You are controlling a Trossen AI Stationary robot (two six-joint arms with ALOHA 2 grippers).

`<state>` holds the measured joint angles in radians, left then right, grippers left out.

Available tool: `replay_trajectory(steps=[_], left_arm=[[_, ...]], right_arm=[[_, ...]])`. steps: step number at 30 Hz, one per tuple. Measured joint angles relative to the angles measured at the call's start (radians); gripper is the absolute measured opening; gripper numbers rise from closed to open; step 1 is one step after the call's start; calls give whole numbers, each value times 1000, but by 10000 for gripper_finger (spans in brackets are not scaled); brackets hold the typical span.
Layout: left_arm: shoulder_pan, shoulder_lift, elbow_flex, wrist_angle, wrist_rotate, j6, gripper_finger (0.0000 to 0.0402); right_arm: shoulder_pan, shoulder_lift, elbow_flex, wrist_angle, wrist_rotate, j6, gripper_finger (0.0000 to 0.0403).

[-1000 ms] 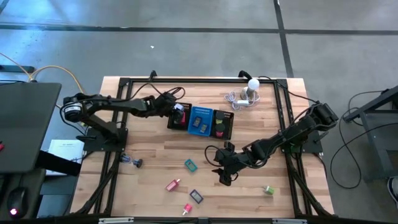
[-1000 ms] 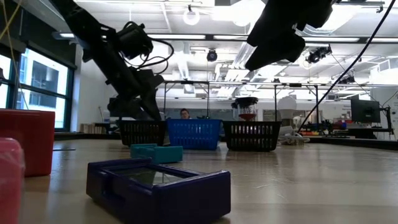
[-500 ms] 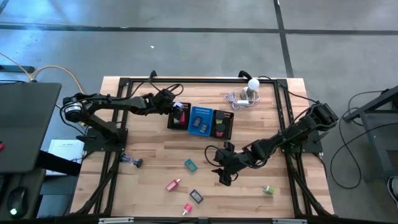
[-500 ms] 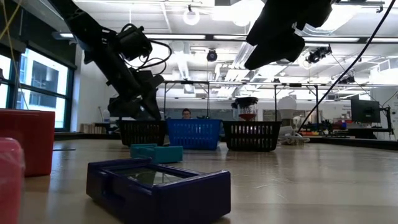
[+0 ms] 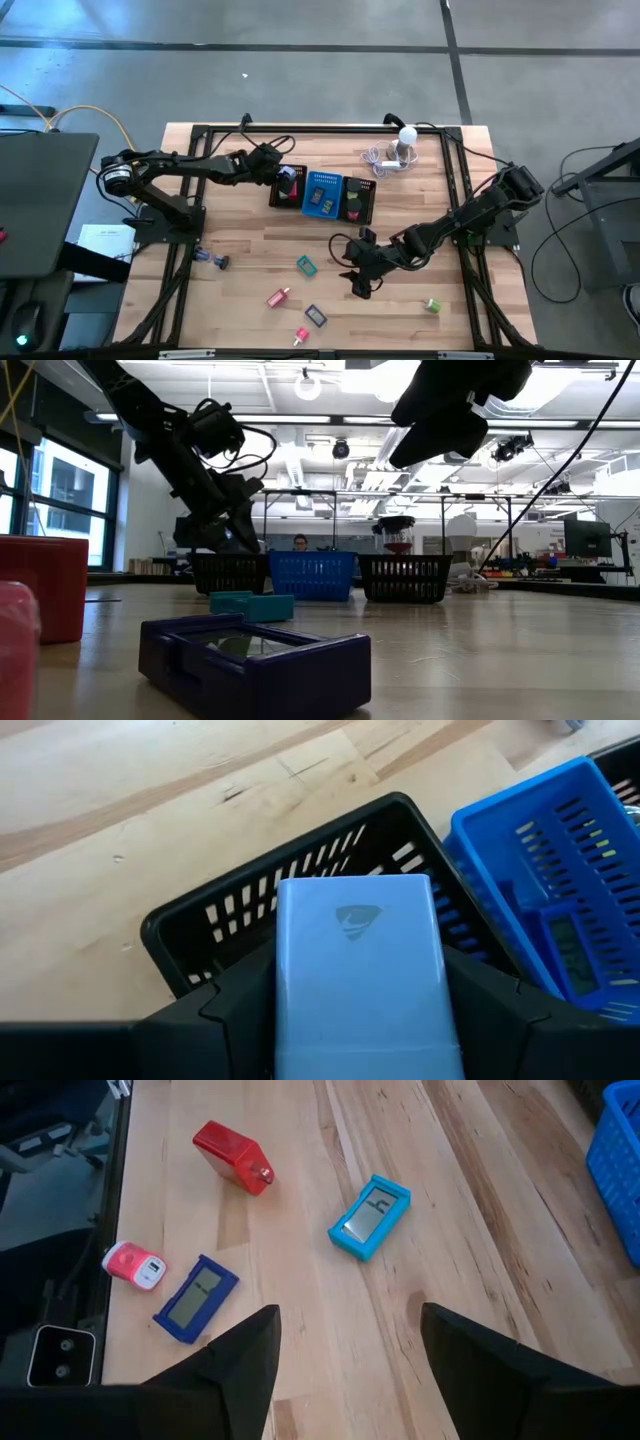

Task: Pick & Place Office items
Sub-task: Put the light blue charger adapter into the left black bin

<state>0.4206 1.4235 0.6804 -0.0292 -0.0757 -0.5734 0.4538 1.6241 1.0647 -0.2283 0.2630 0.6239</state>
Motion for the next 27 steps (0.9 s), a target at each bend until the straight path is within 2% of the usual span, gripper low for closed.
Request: replay_trajectory(steps=[7, 11, 16, 27], left_arm=[[4, 0, 0, 0, 7, -22, 224], [43, 0, 0, 1, 112, -137, 224], [84, 0, -1, 5, 225, -129, 224], [88, 0, -1, 13, 226, -84, 227]], right_arm=[[0, 0, 0, 0, 0, 0, 231], [0, 0, 0, 0, 0, 0, 231], [0, 0, 0, 0, 0, 0, 231], [0, 0, 0, 0, 0, 0, 231]])
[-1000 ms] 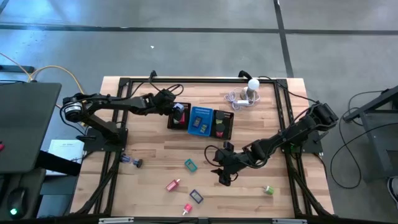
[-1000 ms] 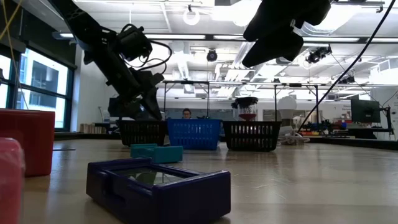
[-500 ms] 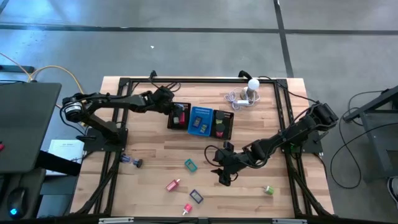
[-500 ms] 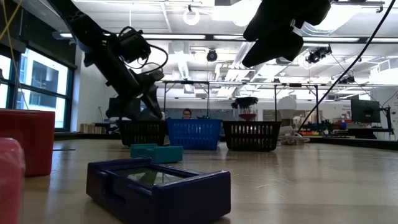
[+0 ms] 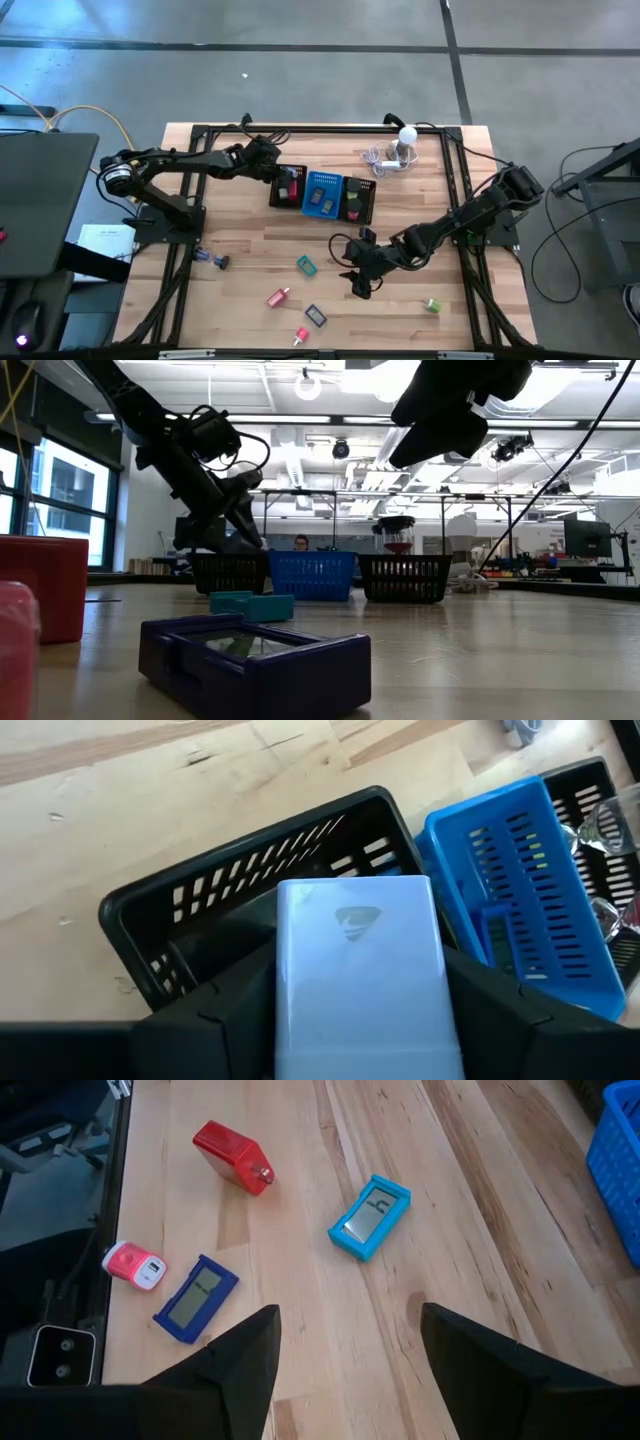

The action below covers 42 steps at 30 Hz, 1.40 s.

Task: Pick & Place Office items
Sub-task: Put the light blue charger adapter into the left black bin, then put the blue hour glass into the right black bin

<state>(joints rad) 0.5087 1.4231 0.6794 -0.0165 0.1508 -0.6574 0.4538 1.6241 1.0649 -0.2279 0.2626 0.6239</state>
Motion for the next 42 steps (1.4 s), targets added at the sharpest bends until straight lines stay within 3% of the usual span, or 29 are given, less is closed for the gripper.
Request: replay_trajectory(steps=[12, 24, 33, 42], left_arm=[[0, 0, 0, 23, -8, -2, 293], [-58, -70, 0, 208, 67, 105, 297], [-279, -316, 0, 215, -3, 466, 297], [-579, -473, 0, 165, -32, 469, 297]], right_arm=[[0, 0, 0, 0, 0, 0, 231], [5, 0, 0, 0, -3, 0, 231], [5, 0, 0, 0, -3, -16, 231], [5, 0, 0, 1, -8, -19, 231]])
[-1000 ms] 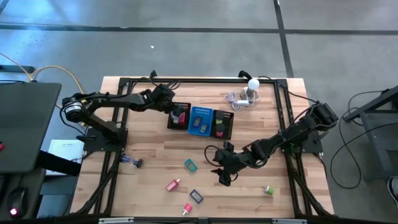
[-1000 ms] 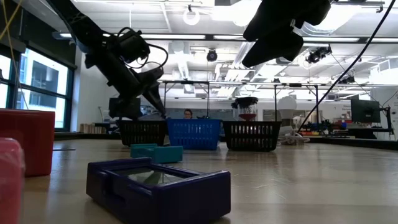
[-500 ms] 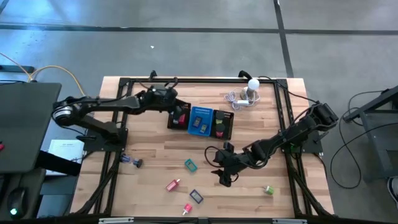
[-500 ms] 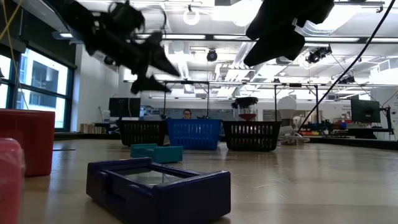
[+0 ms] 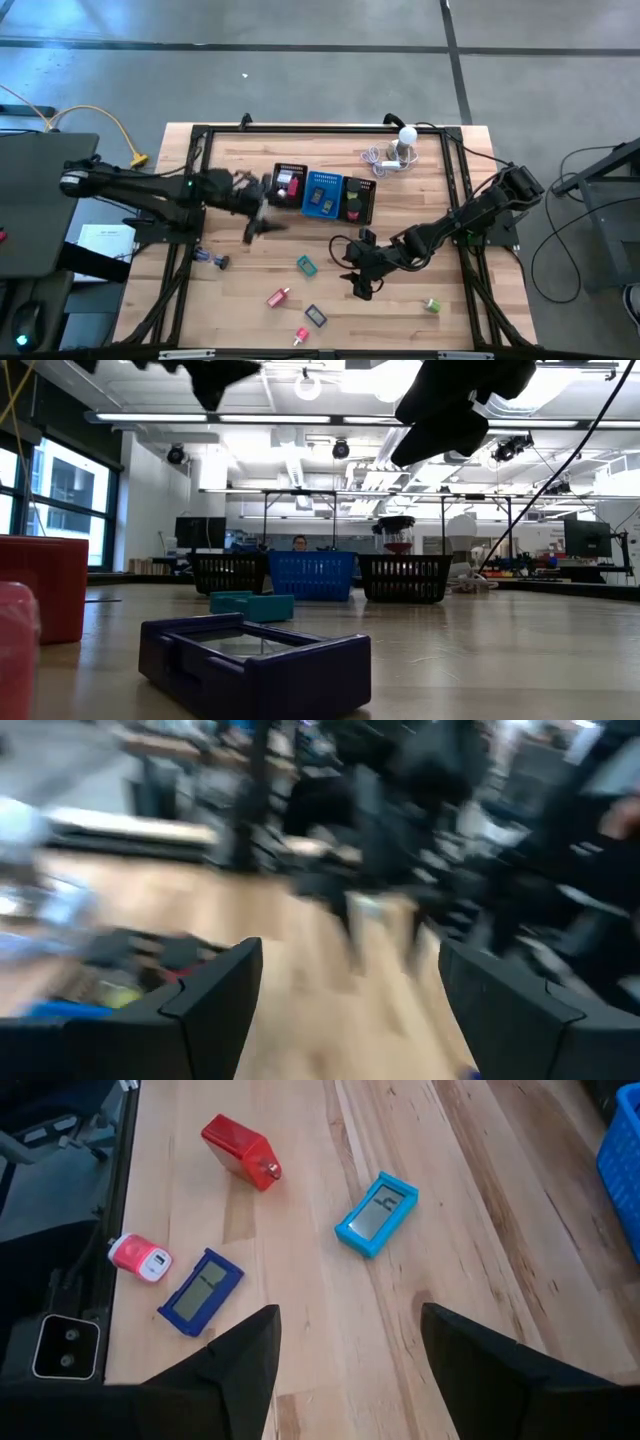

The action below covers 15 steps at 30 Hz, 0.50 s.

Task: Pick & Place Office items
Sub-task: Put the blue hour glass into the right black bin

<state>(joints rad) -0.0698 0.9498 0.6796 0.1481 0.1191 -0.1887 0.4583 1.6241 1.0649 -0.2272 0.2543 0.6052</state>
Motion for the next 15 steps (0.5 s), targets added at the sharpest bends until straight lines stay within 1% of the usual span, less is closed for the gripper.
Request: replay_trajectory(steps=[3, 6, 12, 14, 15], left_arm=[[-91, 7, 0, -31, 2, -59, 297], [-162, 40, 0, -31, 1, -105, 297], [-267, 139, 0, -24, 1, -116, 297], [-292, 178, 0, -12, 1, -116, 297], [-303, 198, 0, -1, 1, -113, 297]], right_arm=[[0, 0, 0, 0, -32, 0, 231], [0, 0, 0, 0, -102, 22, 231], [0, 0, 0, -3, -345, 110, 231], [3, 0, 0, -9, -391, 144, 231], [7, 0, 0, -12, -391, 152, 231]])
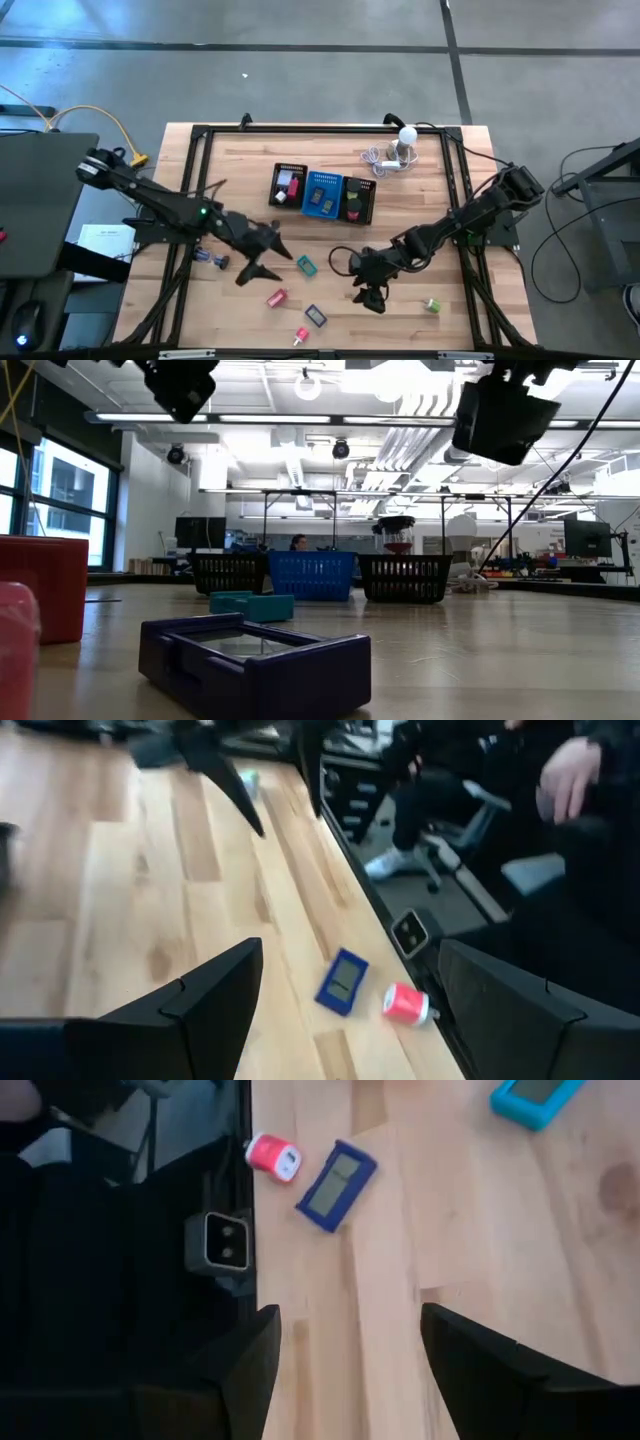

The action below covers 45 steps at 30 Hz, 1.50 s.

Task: Pick & Place Office items
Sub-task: Put the blue hour glass into the right black bin

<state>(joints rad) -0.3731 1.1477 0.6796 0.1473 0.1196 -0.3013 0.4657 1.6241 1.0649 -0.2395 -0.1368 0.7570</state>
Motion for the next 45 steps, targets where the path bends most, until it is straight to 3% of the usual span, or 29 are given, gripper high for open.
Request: replay_trajectory(steps=[5, 11, 17, 21, 30, 38, 45], left_arm=[[-44, 82, 0, 8, -3, -11, 296], [-115, 147, 0, -48, -87, -14, 296], [-216, 156, 0, -112, -146, -137, 296], [-292, 150, 1, -189, -264, -244, 296], [-353, 151, 30, -627, -298, -574, 295], [-357, 151, 137, -911, -290, -590, 295], [-357, 151, 230, -1258, -265, -589, 295]], right_arm=[[31, 0, 0, -11, 125, -39, 231], [62, 29, 1, -13, 282, -105, 231], [65, 97, 1, 4, 293, -98, 231], [60, 152, 1, 32, 279, -100, 231], [13, 203, -1, 67, 165, -103, 231], [9, 202, -1, 88, 182, -125, 231], [9, 202, -1, 89, 187, -126, 231]])
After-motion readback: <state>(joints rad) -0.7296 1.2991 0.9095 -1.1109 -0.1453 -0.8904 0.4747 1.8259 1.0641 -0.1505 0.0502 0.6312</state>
